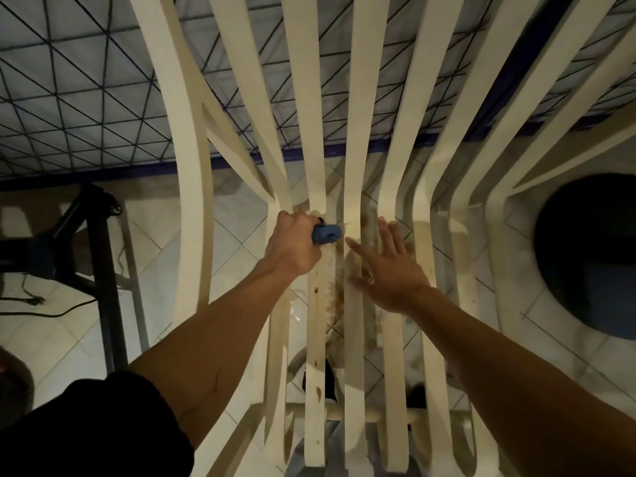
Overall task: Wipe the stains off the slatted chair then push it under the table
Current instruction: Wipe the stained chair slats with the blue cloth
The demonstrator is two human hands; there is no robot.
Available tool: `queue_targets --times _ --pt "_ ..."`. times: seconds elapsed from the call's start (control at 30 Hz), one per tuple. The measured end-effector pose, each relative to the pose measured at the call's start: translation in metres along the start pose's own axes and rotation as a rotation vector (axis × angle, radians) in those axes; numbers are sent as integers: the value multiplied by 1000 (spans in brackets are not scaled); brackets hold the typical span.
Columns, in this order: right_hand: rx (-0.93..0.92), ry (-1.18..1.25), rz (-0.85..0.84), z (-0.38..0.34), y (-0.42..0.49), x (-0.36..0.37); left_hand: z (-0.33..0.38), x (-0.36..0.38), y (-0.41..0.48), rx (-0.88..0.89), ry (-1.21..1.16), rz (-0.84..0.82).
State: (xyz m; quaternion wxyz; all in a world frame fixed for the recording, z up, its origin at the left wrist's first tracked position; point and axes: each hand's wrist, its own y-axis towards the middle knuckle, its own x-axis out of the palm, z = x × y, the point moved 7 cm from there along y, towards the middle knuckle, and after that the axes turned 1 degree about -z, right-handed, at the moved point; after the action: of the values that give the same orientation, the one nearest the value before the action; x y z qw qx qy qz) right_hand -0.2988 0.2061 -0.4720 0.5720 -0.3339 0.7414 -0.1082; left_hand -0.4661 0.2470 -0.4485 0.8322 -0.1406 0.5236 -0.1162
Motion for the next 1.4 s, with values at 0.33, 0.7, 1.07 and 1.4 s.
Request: queue_targets --times 0.33,0.7,1.07,1.4 --pt "-9 16 -2 6 4 7 5 -2 2 9 0 95" --pt "-5 18 3 8 4 7 16 -12 8 -5 22 48" --pt "4 30 24 13 8 15 25 5 -18 29 138 -103" --pt "-2 86 35 14 7 13 34 -1 29 140 339 -68"
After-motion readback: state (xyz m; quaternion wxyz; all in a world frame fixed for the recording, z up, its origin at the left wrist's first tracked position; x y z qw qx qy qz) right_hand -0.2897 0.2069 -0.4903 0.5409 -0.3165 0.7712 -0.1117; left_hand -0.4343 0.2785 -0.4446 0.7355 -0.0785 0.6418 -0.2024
